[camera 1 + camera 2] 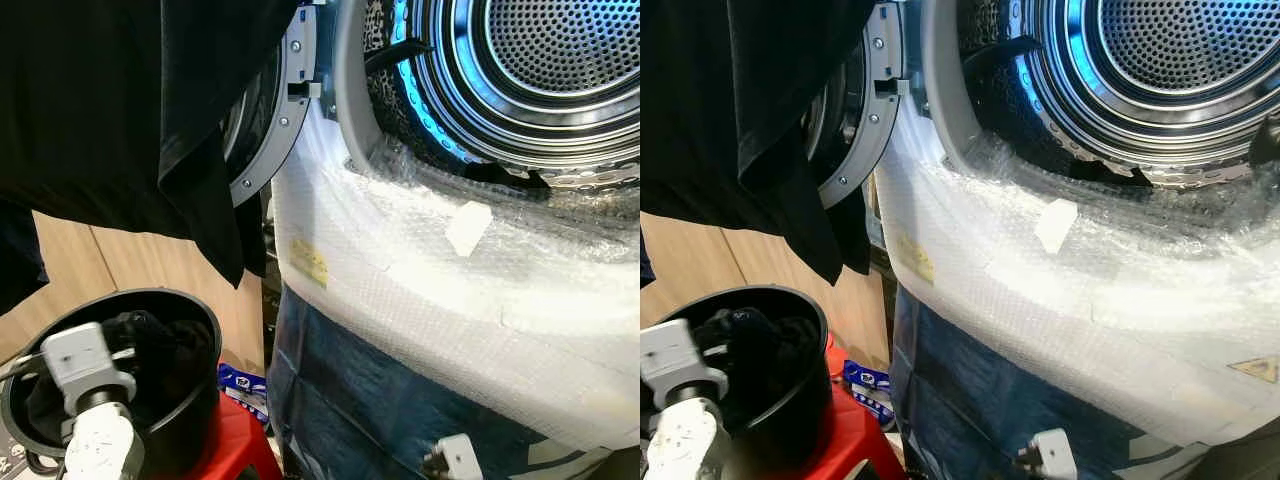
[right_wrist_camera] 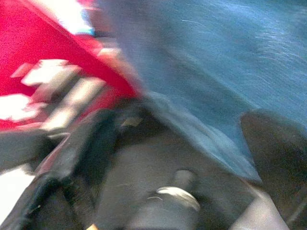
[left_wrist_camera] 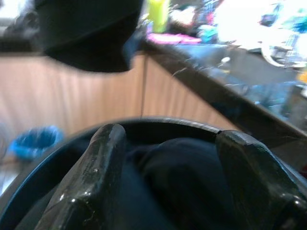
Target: Clothes washing
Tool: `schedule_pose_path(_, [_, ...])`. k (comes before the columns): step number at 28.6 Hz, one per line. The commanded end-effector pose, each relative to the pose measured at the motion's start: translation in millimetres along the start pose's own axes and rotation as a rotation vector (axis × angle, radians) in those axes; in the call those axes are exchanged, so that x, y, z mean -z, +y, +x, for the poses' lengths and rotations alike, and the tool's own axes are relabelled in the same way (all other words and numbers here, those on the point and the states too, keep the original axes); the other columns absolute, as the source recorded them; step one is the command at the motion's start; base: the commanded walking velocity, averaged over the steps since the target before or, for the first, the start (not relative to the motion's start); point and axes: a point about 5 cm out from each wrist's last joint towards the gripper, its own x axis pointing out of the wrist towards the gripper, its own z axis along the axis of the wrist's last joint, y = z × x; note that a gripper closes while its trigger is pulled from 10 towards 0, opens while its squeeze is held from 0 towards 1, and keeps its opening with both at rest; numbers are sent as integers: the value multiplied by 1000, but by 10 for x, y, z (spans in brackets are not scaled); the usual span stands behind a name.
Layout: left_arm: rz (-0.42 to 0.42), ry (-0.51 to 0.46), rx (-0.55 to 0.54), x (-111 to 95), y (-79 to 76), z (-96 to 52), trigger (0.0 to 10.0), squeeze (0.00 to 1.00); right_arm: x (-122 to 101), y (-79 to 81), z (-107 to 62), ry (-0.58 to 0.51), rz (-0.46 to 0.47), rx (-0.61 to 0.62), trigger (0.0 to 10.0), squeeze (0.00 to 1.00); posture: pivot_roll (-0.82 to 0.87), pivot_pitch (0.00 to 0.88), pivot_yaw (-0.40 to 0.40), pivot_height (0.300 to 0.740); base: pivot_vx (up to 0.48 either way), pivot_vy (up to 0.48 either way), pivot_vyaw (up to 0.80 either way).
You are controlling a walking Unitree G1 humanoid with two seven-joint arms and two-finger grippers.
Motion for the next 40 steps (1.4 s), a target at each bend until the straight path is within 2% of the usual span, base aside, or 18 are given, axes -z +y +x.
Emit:
schedule_pose_path(1, [-17, 2, -6, -63, 29, -16, 10000, 0, 63, -126, -13, 20, 47, 170, 10000, 0, 14, 0, -1, 740, 0, 0, 0])
schedule_pose_path(3, [-16, 7, -5, -81, 44, -49, 10000, 0, 126, -120, -12, 43, 48, 197, 10000, 0, 13, 0, 5, 740, 0, 0, 0])
schedule_pose_path(4, [-26, 17, -8, -99, 61, -91, 10000, 486, 177, -104, -8, 63, 60, 211, 10000, 0, 13, 0, 5, 740, 0, 0, 0])
schedule_pose_path(5, [-26, 17, -8, -99, 61, -91, 10000, 486, 177, -104, -8, 63, 60, 211, 10000, 0, 13, 0, 5, 740, 0, 0, 0])
schedule_pose_path(6, [-37, 27, -15, -110, 84, -130, 10000, 1000, 204, -83, -1, 72, 66, 218, 10000, 0, 13, 0, 5, 740, 0, 0, 0])
schedule_pose_path(9, [-43, 44, -19, -107, 123, -160, 10000, 1000, 214, -54, 12, 72, 75, 221, 10000, 0, 32, 1, 7, 740, 0, 0, 0])
schedule_pose_path(13, [-118, 169, -79, 63, 255, -199, 10000, 1000, 201, -24, 35, 64, 107, 226, 10000, 0, 43, 5, 6, 740, 0, 0, 0])
schedule_pose_path(15, [-123, 201, -117, 84, 313, -216, 10000, 1000, 193, -28, 43, 65, 106, 251, 10000, 0, 43, 5, 6, 740, 0, 0, 0])
schedule_pose_path(18, [-132, 225, -151, 97, 384, -216, 10000, 1000, 194, -59, 33, 67, 106, 265, 10000, 0, 48, 6, 8, 740, 0, 0, 0])
schedule_pose_path(24, [-137, 269, -171, 87, 426, -181, 10000, 1000, 215, -87, 19, 72, 113, 278, 10000, 0, 45, 5, 10, 740, 0, 0, 0])
schedule_pose_path(25, [-130, 273, -170, 86, 430, -172, 10000, 463, 219, -89, 17, 72, 115, 280, 10000, 0, 45, 5, 10, 740, 0, 0, 0])
schedule_pose_path(26, [-123, 274, -168, 81, 429, -151, 10000, 0, 227, -89, 15, 74, 115, 280, 10000, 0, 45, 5, 10, 740, 0, 0, 0])
schedule_pose_path(34, [-84, 236, -68, -22, 330, -47, 10000, 0, 264, -78, 11, 80, 115, 283, 10000, 0, 35, 0, 13, 740, 0, 0, 0])
schedule_pose_path(40, [-54, 288, -73, 42, 342, -42, 10000, 0, 266, -77, 11, 82, 108, 279, 10000, 0, 30, 0, 14, 740, 0, 0, 0])
